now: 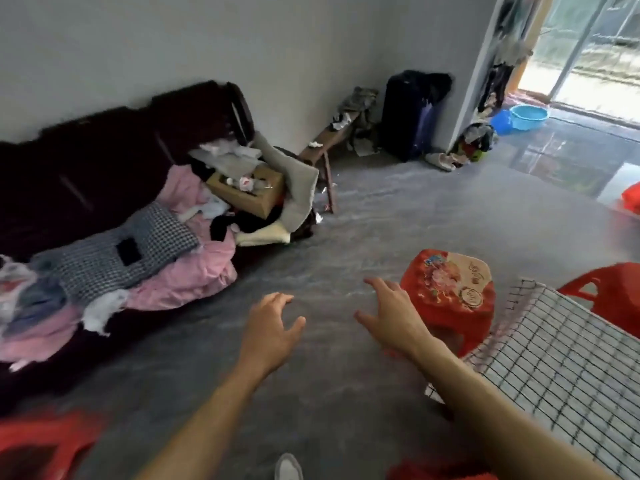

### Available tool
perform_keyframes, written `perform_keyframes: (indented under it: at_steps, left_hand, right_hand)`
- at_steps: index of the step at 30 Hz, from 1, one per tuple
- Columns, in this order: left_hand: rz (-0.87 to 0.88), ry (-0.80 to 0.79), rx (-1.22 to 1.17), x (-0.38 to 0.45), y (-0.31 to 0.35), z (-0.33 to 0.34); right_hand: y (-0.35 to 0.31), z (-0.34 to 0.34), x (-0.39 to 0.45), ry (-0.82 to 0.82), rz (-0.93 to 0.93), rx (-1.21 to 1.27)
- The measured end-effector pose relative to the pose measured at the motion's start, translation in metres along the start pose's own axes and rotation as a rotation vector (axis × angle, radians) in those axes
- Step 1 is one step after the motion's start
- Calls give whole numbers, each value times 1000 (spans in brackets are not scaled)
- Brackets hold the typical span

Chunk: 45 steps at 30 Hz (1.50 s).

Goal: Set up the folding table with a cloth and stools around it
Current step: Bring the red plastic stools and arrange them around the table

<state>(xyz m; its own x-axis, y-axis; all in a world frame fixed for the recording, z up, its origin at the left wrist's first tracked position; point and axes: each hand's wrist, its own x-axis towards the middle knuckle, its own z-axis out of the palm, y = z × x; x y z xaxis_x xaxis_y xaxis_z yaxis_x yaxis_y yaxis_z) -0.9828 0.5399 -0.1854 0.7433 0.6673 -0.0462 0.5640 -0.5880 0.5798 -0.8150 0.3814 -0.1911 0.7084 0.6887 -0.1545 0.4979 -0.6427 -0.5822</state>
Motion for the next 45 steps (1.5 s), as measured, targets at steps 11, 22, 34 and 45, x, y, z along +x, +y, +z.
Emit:
perform_keyframes:
  at_steps: [11, 22, 34, 45]
  left_hand:
    - [-374, 360, -51, -84, -127, -104]
    - [-707, 659, -207, -202, -319, -194]
    - [-940, 758, -199, -290, -474, -297]
    - [-1170, 828, -128, -264, -570, -339]
  right_hand:
    - [-165, 100, 23, -313, -434, -106]
    - [-379, 260, -9, -585, -776, -236]
    - [-542, 410, -60, -695, -956, -176]
    - [-665, 528, 9, -887, -1065, -179]
